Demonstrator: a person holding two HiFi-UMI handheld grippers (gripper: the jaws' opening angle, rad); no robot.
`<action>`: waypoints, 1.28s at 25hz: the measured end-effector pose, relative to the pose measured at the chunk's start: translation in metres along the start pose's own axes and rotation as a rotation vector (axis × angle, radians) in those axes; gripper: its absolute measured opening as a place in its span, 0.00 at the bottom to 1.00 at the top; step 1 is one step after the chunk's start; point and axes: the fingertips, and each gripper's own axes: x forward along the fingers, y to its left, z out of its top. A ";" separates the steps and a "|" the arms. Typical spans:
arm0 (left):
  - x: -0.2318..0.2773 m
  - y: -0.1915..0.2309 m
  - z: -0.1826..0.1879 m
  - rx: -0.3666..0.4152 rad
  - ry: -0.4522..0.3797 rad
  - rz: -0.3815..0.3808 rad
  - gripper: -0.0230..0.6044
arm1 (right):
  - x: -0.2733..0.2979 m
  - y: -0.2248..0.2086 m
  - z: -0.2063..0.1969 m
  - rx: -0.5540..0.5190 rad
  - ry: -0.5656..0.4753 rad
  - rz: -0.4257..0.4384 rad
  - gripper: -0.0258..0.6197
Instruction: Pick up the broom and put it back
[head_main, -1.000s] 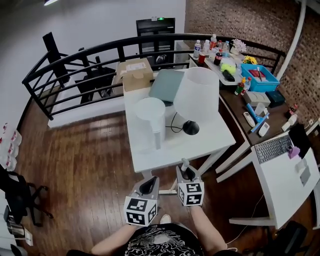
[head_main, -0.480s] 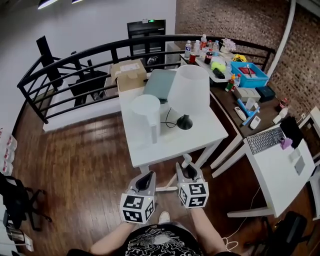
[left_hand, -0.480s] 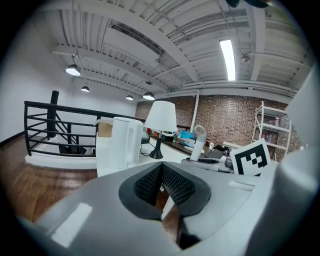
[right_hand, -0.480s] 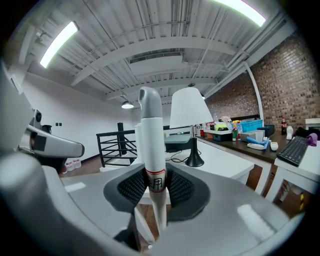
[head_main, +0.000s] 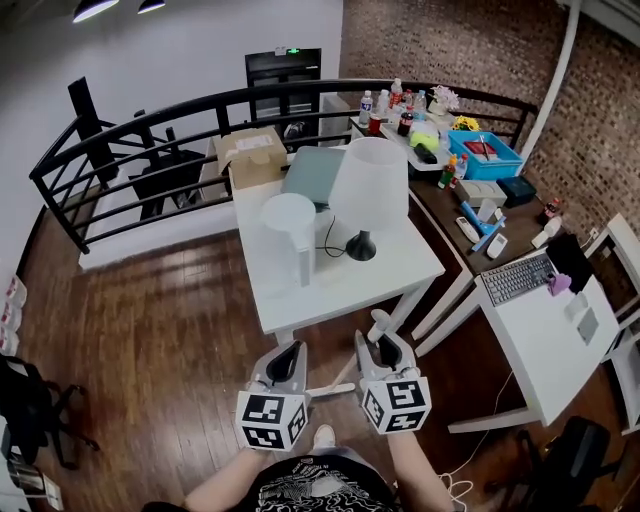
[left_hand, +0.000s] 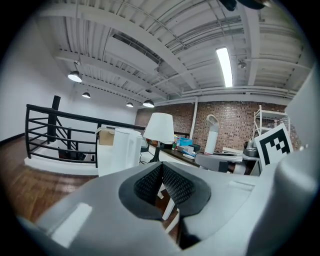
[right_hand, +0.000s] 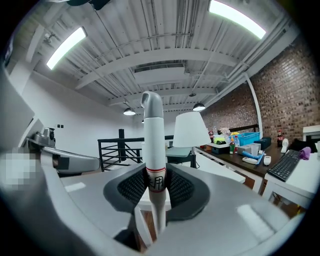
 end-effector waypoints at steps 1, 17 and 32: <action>-0.001 -0.001 0.001 0.000 -0.005 -0.002 0.04 | -0.004 0.001 0.004 -0.002 -0.008 -0.003 0.19; 0.005 -0.015 -0.003 -0.027 -0.008 -0.041 0.04 | -0.031 -0.003 0.014 -0.014 -0.039 -0.022 0.19; 0.022 -0.015 -0.008 -0.015 0.011 -0.022 0.04 | 0.006 -0.013 -0.034 -0.013 0.027 0.016 0.19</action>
